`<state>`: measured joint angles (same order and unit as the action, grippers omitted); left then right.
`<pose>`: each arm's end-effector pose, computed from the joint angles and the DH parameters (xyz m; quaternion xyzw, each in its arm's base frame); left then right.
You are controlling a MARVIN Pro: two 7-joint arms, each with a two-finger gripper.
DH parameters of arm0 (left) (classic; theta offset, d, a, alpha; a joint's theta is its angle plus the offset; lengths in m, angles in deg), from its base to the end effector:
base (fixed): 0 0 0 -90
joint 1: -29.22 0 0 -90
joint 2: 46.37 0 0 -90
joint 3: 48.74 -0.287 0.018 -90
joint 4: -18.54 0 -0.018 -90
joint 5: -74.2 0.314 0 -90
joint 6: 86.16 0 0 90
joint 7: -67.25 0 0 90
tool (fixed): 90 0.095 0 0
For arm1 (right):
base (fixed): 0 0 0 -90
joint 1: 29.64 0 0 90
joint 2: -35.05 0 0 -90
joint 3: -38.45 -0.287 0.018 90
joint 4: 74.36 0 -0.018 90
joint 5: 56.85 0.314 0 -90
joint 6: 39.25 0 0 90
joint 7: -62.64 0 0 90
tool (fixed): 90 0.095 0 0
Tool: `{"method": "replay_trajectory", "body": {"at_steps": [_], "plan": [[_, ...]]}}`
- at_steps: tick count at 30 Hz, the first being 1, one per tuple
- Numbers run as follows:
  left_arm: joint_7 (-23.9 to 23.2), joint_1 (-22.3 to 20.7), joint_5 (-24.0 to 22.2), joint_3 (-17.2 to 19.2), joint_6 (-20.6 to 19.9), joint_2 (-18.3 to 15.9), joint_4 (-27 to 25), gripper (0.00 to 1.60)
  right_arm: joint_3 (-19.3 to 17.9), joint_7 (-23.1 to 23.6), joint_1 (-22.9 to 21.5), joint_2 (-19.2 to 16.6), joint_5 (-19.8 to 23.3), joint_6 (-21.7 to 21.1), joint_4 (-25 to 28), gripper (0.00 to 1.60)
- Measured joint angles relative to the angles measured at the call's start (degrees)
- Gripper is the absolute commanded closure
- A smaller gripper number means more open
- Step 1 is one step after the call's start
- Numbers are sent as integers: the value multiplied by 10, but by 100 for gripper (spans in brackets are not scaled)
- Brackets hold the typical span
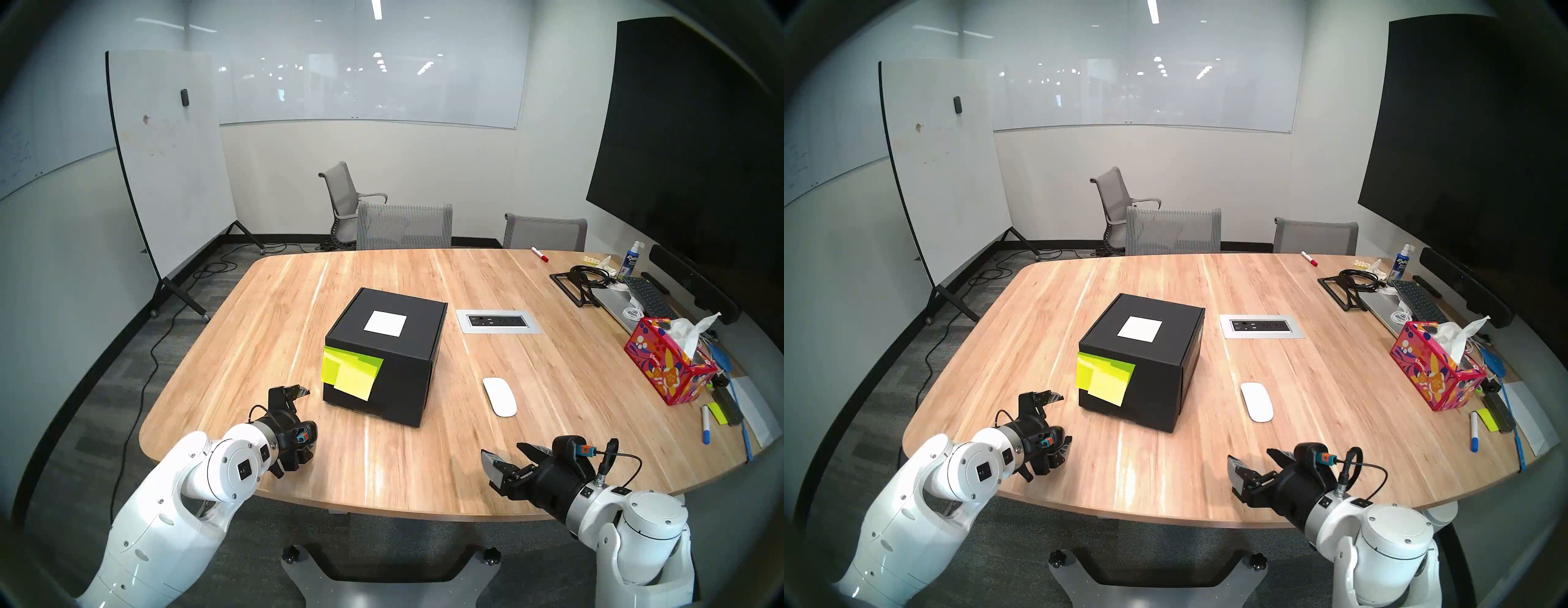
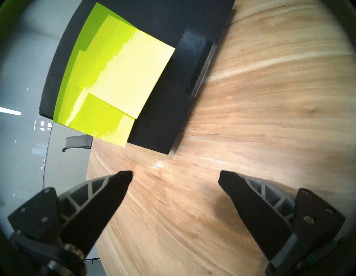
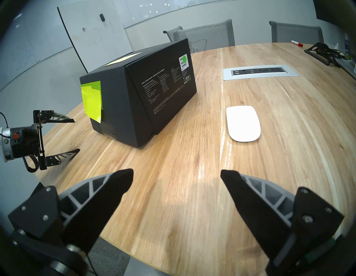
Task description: Open the box and place the mouse inside
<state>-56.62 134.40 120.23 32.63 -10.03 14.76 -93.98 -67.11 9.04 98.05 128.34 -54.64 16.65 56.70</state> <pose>0.3266 0.0239 -0.3132 -0.6583 0.5953 -0.4184 0.1927 0.2201 -0.0308 -0.2779 -0.8497 -0.0701 -0.4916 0.1775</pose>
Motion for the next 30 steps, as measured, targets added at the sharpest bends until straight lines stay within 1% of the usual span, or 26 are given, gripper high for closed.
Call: {"method": "replay_trajectory", "body": {"at_steps": [9,20,24,30], "plan": [[-26,-4,8,-8,-32,7,-13,0,0,1,0,1,-1,0,0,0],[-48,-16,14,-23,-91,32,-21,0,-1,2,0,1,-2,0,0,0],[-47,-23,20,-32,-106,43,-17,0,-1,2,0,2,-2,0,0,0],[-27,-37,27,-43,-119,62,0,0,-1,2,-1,2,-2,0,0,0]]}}
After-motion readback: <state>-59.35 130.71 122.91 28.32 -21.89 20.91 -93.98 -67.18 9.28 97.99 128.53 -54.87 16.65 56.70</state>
